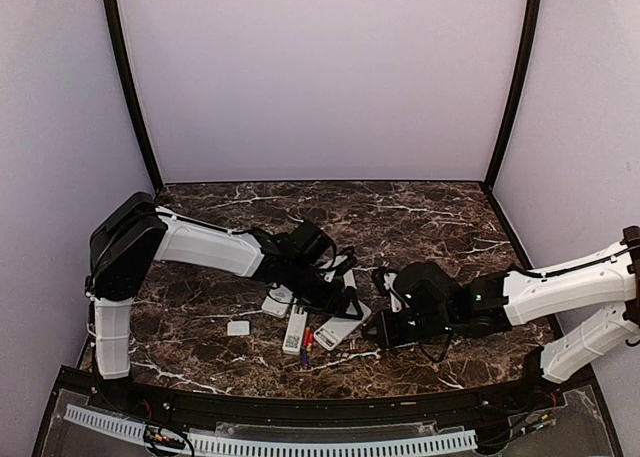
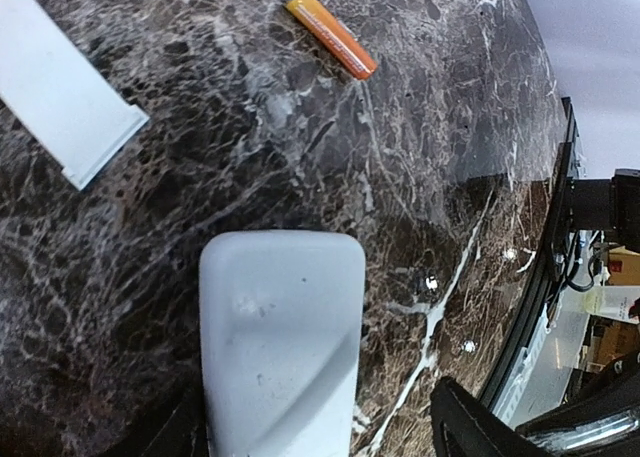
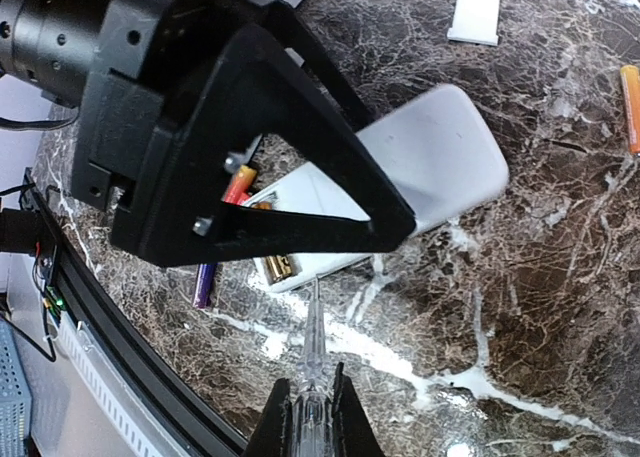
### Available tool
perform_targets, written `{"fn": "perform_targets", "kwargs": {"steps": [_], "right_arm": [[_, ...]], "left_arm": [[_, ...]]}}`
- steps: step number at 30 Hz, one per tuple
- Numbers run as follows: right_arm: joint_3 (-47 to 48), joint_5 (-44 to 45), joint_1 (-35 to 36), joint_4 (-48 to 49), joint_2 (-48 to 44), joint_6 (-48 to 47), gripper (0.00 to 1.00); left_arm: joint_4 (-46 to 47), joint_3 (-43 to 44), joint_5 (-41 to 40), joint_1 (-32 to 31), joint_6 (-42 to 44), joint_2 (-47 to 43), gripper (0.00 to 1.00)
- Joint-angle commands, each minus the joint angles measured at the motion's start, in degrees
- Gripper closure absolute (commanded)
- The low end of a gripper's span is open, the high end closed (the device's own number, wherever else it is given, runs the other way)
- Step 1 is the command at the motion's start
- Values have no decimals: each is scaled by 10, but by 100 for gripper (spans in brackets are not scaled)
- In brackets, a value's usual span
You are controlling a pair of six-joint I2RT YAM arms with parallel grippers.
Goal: Unload the batteries from the remote control
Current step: Remove the battery from the remote control without the battery cover.
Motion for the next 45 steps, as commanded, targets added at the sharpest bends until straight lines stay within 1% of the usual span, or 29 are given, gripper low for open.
{"fn": "perform_targets", "kwargs": {"steps": [1,7,12,14,19,23,25,26,27,28,29,31,33,36,39,45], "right_arm": [[9,-5,6,32,-19,-7,100],[-25,21,7,0,-94,25,100],[-54,46,7,-32,-181,46,100],[-63,54,7,-42,-208,53,100],[-77,69,6,-50,-243,68,100],[-79,71,6,-34,-228,83,100],[-78,73,6,-21,-213,91,100],[-77,74,6,-13,-204,94,100],[-74,75,6,-6,-194,97,100],[-71,74,6,2,-182,100,100],[-68,72,7,12,-170,100,100],[-55,70,7,26,-138,102,100],[-45,66,7,43,-114,103,100],[-30,65,7,55,-82,108,100],[-16,64,8,55,-53,114,100],[20,67,12,33,-11,118,100]], "left_arm": [[29,16,74,-1,20,22,24],[41,51,129,-18,39,58,24],[54,69,142,-30,48,65,25],[56,72,129,-31,49,58,25],[67,55,56,-17,33,7,25],[83,-1,19,15,-3,-46,25],[83,-33,13,27,-7,-67,29],[75,-38,11,32,-5,-76,35],[68,-45,10,33,-3,-79,38],[50,-47,10,35,0,-82,44],[35,-54,11,35,1,-83,46],[27,-68,13,36,-1,-85,55],[30,-83,14,36,-5,-87,58],[36,-97,20,36,-10,-88,60],[36,-106,18,36,-11,-88,65],[19,-114,2,36,0,-85,70]]}}
